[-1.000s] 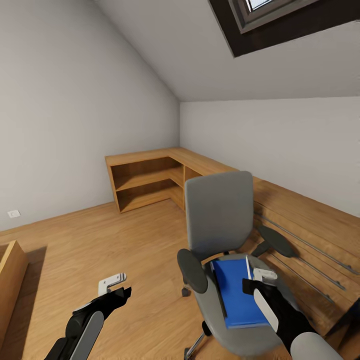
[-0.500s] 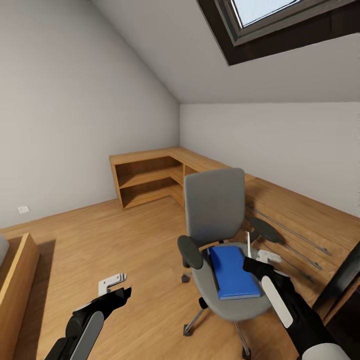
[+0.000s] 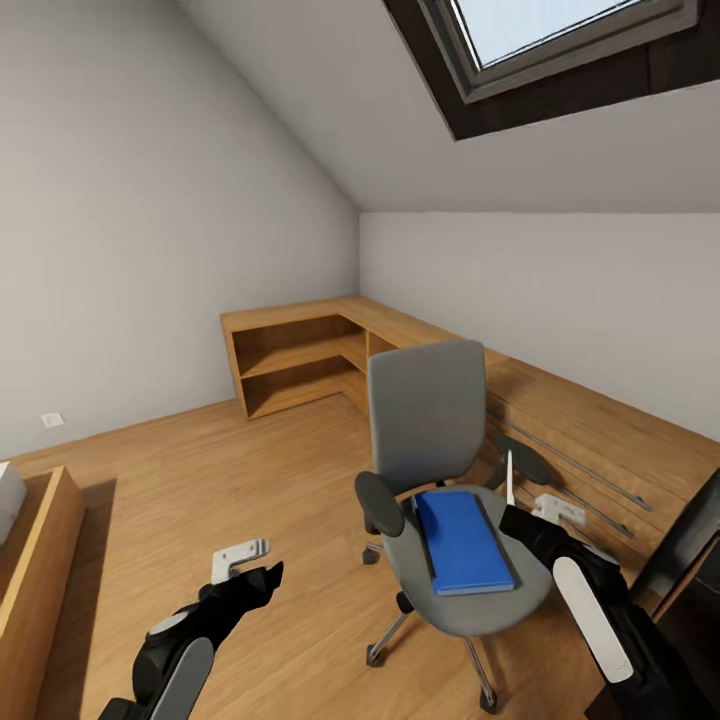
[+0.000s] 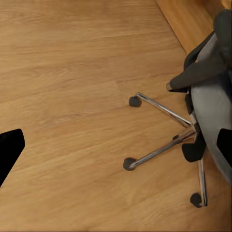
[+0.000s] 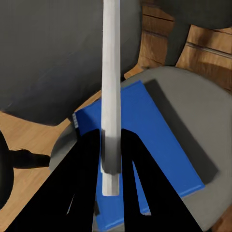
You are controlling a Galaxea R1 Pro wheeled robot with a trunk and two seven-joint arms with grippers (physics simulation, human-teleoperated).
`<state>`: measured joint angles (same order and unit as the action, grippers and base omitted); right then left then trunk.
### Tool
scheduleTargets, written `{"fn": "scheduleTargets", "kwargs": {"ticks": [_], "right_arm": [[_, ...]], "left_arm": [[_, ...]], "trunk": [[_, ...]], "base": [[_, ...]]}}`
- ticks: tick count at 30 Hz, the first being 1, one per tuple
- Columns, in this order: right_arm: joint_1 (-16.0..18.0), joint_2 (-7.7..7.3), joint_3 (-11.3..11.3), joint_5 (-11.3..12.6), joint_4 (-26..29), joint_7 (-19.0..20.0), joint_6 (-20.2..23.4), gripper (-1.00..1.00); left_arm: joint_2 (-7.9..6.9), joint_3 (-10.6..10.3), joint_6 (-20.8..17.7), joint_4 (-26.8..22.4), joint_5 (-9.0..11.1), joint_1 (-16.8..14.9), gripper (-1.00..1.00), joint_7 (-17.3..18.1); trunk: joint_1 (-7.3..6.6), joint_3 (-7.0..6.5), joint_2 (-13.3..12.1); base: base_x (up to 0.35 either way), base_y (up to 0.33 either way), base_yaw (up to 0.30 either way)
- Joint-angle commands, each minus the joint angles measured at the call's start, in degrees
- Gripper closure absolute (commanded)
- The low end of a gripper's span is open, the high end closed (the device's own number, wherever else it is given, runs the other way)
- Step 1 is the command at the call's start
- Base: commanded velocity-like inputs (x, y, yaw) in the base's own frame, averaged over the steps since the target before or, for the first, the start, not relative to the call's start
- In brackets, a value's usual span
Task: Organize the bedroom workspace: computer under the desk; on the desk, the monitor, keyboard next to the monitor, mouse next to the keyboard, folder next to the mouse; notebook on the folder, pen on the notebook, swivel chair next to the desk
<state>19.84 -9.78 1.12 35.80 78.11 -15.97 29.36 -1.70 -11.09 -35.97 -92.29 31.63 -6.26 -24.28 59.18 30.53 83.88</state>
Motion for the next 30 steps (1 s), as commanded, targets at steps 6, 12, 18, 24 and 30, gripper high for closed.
{"fn": "scheduleTargets", "kwargs": {"ticks": [6,12,18,24,30], "right_arm": [[-1.4,-0.03,-1.3,0.7,1.8,-0.5,0.1,1.0],[-1.9,0.02,-2.8,0.7,2.1,-0.5,0.1,1.0],[-1.9,0.03,-3.0,0.6,2.1,-0.5,0.0,1.0],[-1.9,0.03,-4.0,0.7,2.0,-0.5,0.0,1.0],[-1.9,0.03,-4.9,0.7,2.0,-0.5,0.0,1.0]], "left_arm": [[-0.05,-0.7,-0.1,0.0,0.5,0.0,-1.0,-0.7],[-0.05,-1.4,-0.2,0.1,0.5,0.0,-1.0,-0.7],[-0.05,-2.8,-0.2,0.8,0.5,0.0,-1.0,-1.2],[-0.03,-5.2,-0.1,1.0,0.6,0.0,-1.0,-5.5],[-0.05,-8.2,-0.1,1.1,0.6,0.0,-1.0,-9.4]], "trunk": [[-1.33,-1.03,-2.4],[-2.64,-2.35,-4.8],[-3.96,-3.78,-7.2],[-5.28,-5.21,-9.6],[-6.6,-6.63,-12.0]], "base": [[0.0,0.0,-0.001],[0.0,0.0,-0.132],[0.0,0.0,-0.219],[0.0,0.0,-0.238],[0.0,0.0,-0.243]]}}
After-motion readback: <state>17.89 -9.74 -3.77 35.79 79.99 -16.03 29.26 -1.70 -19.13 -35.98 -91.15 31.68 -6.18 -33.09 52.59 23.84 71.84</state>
